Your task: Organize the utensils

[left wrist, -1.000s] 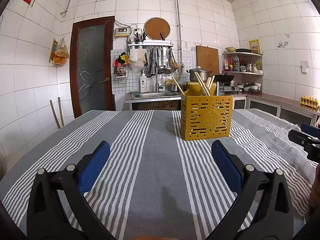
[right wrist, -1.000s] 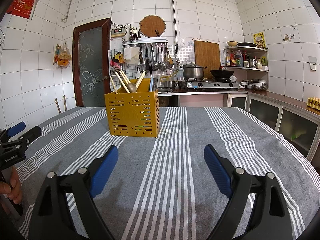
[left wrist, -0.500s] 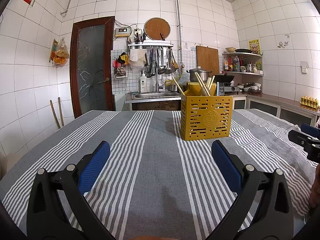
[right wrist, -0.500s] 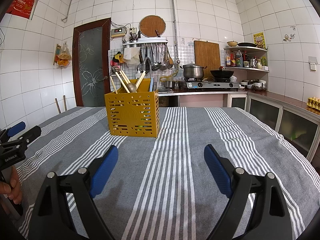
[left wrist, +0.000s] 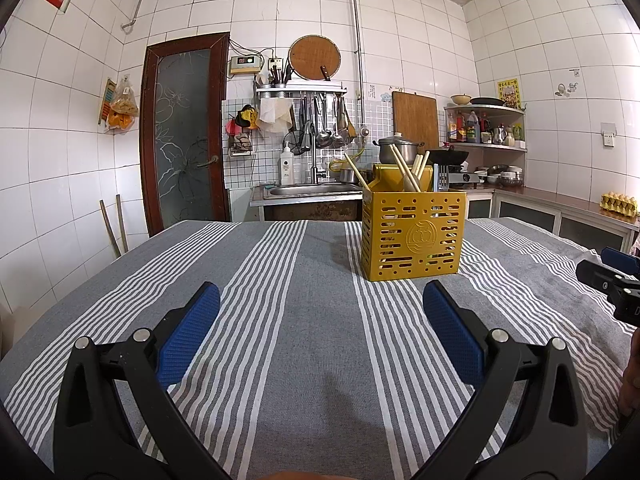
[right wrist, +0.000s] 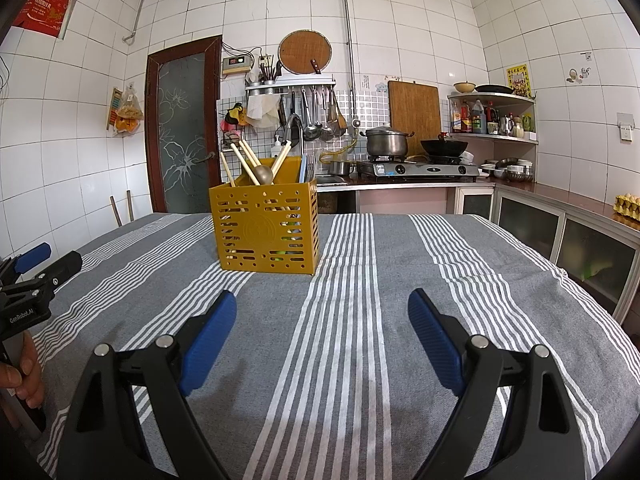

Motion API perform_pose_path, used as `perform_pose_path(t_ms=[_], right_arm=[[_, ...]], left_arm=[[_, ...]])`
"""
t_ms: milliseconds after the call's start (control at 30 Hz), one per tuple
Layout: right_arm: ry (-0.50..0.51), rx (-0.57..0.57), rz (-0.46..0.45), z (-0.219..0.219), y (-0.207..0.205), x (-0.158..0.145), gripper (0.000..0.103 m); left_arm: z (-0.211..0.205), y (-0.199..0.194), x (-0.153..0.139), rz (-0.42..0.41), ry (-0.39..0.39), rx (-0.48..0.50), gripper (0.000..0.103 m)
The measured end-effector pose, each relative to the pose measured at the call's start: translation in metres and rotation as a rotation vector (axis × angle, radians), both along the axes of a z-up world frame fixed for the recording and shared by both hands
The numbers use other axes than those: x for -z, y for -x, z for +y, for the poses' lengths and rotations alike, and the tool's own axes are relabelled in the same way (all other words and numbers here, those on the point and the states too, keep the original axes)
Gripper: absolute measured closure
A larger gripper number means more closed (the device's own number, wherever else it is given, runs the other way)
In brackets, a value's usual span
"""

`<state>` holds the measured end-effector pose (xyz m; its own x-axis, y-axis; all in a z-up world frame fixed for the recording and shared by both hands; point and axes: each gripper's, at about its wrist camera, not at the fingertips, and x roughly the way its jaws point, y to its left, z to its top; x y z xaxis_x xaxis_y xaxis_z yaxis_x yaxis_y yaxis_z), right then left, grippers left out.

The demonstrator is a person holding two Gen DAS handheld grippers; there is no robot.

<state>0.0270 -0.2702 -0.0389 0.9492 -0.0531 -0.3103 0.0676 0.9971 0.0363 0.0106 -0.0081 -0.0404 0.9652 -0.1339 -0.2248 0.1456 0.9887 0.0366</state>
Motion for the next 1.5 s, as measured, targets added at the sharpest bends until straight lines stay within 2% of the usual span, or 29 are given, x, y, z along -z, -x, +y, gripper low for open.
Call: perform_pose_path(t_ms=[1500], right_arm=[[0.002, -0.001, -0.003, 0.0021, 0.0016, 0.0018, 0.017]], left_arm=[[-0.0035, -0.0005, 0.0002, -0.007, 0.001, 0.005, 0.005]])
